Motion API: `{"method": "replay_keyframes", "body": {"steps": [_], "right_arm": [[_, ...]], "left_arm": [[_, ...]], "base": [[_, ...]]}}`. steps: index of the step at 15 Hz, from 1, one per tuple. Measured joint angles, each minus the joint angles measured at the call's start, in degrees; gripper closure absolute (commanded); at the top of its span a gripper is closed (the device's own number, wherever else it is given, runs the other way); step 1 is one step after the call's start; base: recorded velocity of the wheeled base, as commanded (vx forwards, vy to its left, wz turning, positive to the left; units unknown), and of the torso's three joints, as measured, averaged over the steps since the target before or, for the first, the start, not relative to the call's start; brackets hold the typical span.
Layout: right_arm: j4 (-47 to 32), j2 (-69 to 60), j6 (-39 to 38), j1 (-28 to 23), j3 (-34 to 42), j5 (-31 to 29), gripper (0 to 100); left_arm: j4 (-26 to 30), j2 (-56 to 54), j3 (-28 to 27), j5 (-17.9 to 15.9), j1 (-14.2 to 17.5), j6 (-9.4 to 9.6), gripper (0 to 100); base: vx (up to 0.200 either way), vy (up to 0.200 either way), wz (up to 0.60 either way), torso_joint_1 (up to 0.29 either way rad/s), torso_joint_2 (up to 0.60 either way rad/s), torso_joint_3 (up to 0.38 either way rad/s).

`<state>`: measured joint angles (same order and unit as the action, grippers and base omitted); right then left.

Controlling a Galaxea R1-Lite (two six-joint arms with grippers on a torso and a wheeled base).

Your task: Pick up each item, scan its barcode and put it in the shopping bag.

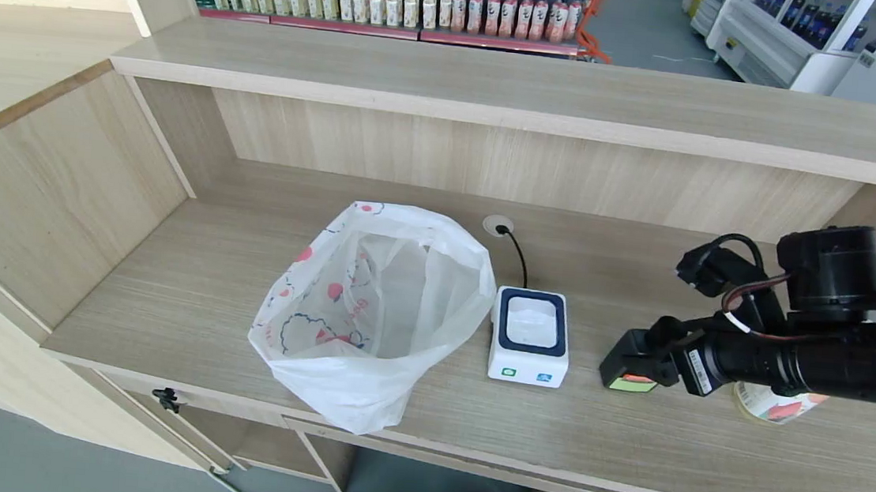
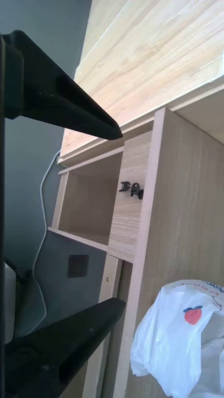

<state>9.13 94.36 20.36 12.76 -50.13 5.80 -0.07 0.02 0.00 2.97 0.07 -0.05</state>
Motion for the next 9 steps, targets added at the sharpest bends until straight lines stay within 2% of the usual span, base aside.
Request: {"method": "replay_keyframes", "body": {"steps": [5, 9], "right_arm": [[11.6, 7.2, 0.4, 2.2, -0.1, 0.5, 0], [13.3, 11.1, 2.5, 2.9, -1.1, 0.6, 0]], "left_arm": [[0.0, 0.0, 0.0, 0.0, 0.0, -0.02, 0], [0.0, 0.0, 0.0, 0.0, 0.0, -0.02, 0]], "base": [[0.0, 0.0, 0.0, 0.0, 0.0, 0.0], [0.0, 0.0, 0.0, 0.0, 0.0, 0.0]]}}
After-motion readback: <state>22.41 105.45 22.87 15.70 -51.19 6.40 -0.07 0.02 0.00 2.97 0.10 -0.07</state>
